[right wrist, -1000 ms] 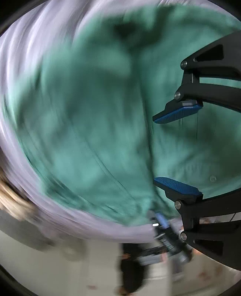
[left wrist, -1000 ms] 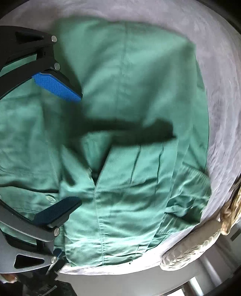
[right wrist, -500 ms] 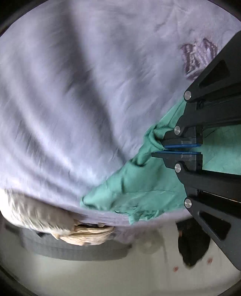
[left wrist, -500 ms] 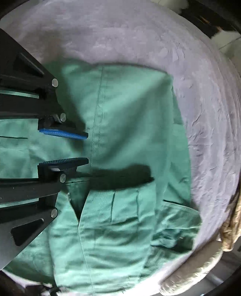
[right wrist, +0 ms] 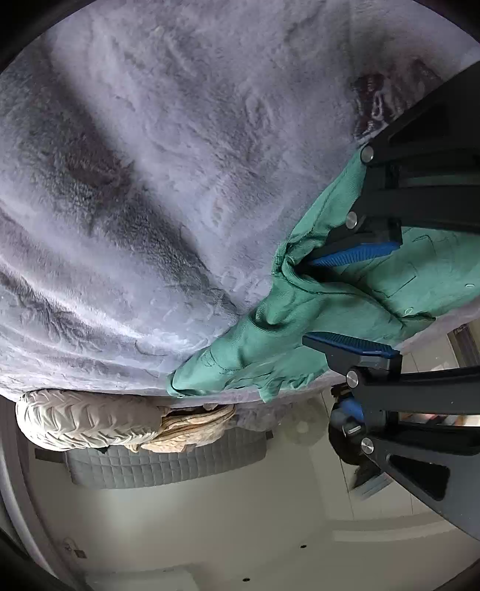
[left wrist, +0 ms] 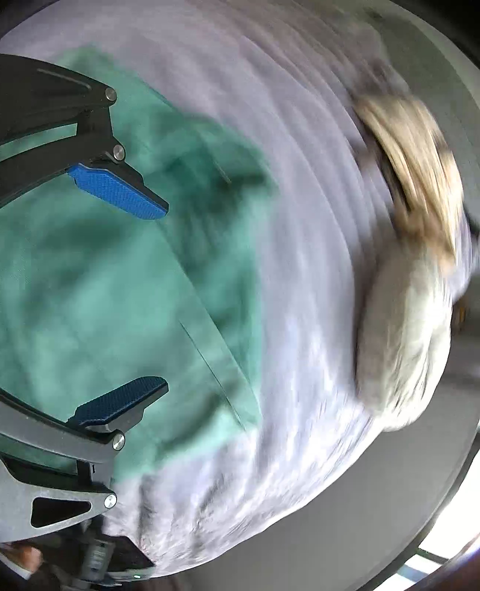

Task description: Fold large clothes

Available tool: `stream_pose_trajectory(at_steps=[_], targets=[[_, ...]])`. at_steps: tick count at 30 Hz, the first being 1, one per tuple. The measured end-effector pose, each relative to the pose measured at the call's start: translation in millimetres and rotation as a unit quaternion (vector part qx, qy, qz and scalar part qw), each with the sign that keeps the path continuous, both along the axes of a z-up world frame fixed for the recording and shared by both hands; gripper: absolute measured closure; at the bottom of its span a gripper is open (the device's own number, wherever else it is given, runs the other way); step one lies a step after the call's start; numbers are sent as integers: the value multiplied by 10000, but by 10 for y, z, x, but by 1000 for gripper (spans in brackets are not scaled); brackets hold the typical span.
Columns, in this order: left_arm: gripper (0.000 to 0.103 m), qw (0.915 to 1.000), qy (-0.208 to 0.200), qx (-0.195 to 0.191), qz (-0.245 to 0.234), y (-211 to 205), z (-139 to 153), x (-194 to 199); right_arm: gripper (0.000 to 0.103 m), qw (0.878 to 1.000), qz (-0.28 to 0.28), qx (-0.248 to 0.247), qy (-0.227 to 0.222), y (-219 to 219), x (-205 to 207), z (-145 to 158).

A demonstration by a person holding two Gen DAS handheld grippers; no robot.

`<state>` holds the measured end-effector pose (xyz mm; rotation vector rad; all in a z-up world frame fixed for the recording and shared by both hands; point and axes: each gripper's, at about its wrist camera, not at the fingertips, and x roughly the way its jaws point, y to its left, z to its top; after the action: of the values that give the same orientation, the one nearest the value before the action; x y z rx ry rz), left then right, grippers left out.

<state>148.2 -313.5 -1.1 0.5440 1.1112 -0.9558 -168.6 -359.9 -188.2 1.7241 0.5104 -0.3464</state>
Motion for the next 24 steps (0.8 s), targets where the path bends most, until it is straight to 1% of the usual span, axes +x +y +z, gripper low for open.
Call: stream_pose_trajectory(at_steps=[1, 4, 6, 7, 10, 11, 12, 13, 14, 15, 16, 17, 18, 20, 22, 24], targets=[[16, 9999, 18, 32, -153, -280, -61, -48, 64, 10000, -16, 18, -22, -12, 4, -14], [16, 9988, 94, 118, -456, -867, -213, -134, 64, 10000, -44, -7, -31, -8, 7, -13], [16, 9973, 153, 321, -645, -1247, -364, -205, 64, 10000, -14, -62, -11, 2, 6, 7], [16, 9967, 158, 410, -683, -1320, -445, -197, 64, 10000, -3, -73, -10, 5, 5, 14], [17, 9932, 188, 847, -779, -1523, -676, -281, 64, 10000, -55, -4, -72, 2, -12, 1], [22, 9919, 143, 995, -773, -1553, -736, -300, 64, 9999, -104, 49, -115, -3, -21, -12], [53, 9912, 91, 1066, -782, -1560, -767, -317, 64, 9997, -152, 97, -152, -9, -30, -26], [75, 9895, 152, 1153, -854, -1552, -799, -340, 64, 9996, -190, 131, -180, -12, -36, -35], [80, 9896, 209, 1134, -863, -1531, -792, -349, 64, 9993, -240, 161, -227, -21, -39, -44], [85, 9906, 189, 1036, -874, -1500, -750, -359, 69, 9990, -282, 179, -289, -33, -35, -47], [86, 9919, 122, 896, -896, -1456, -678, -368, 81, 9990, -307, 150, -289, -52, -28, -33], [87, 9935, 63, 721, -883, -1393, -580, -362, 99, 9993, -273, 64, -227, -78, -18, 6], [87, 9948, 39, 548, -855, -1333, -479, -339, 99, 9996, -242, -56, -167, -98, -13, 61], [87, 9957, 75, 397, -834, -1277, -386, -283, 99, 9987, -75, -497, 5, -115, 13, 237], [87, 9957, 105, 426, -814, -1278, -409, -238, 100, 9964, 7, -813, 228, -94, 13, 315], [87, 9960, 138, 519, -713, -1328, -537, -232, 100, 9950, -55, -851, 515, -54, -32, 253]])
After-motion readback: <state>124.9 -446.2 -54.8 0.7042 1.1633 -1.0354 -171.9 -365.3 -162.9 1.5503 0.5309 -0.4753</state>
